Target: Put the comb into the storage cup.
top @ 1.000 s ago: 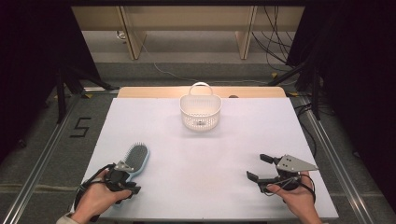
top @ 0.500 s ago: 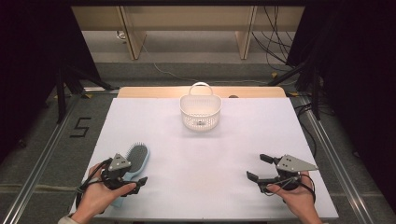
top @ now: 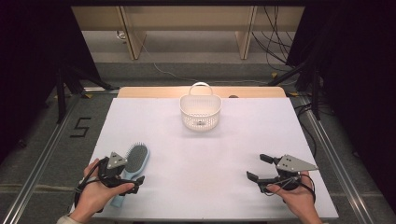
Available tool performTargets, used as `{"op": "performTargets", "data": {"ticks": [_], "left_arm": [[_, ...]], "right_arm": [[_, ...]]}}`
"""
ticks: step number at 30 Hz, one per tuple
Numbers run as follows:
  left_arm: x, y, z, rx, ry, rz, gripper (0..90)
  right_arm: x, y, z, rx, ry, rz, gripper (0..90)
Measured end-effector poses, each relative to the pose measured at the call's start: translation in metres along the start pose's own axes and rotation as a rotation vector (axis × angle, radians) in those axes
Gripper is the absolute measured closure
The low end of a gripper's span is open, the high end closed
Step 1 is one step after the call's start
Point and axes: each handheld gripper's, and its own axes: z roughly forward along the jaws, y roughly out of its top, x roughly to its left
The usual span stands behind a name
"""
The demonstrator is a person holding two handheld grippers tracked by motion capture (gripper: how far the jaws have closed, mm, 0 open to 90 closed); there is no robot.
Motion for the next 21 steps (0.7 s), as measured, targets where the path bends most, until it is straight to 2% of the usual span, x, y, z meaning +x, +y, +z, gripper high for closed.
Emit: {"op": "performTargets", "data": {"ticks": [13,15,18,21], "left_arm": [[0.009,0.000,0.003,0.062,0.032,-0.017,2.2],[0.010,0.000,0.003,0.069,0.039,-0.022,4.5],[0.011,0.002,0.003,0.085,0.060,-0.004,7.2],[0.013,0.005,0.004,0.101,0.061,-0.006,11.0]], "right_arm": [[0.000,0.000,0.000,0.001,0.000,0.000,16.4],[0.000,0.000,0.001,0.003,0.000,0.000,16.5],[0.000,0.000,0.000,0.002,-0.001,0.000,16.4],[-0.001,0.000,0.000,0.002,-0.004,0.004,16.4]]}}
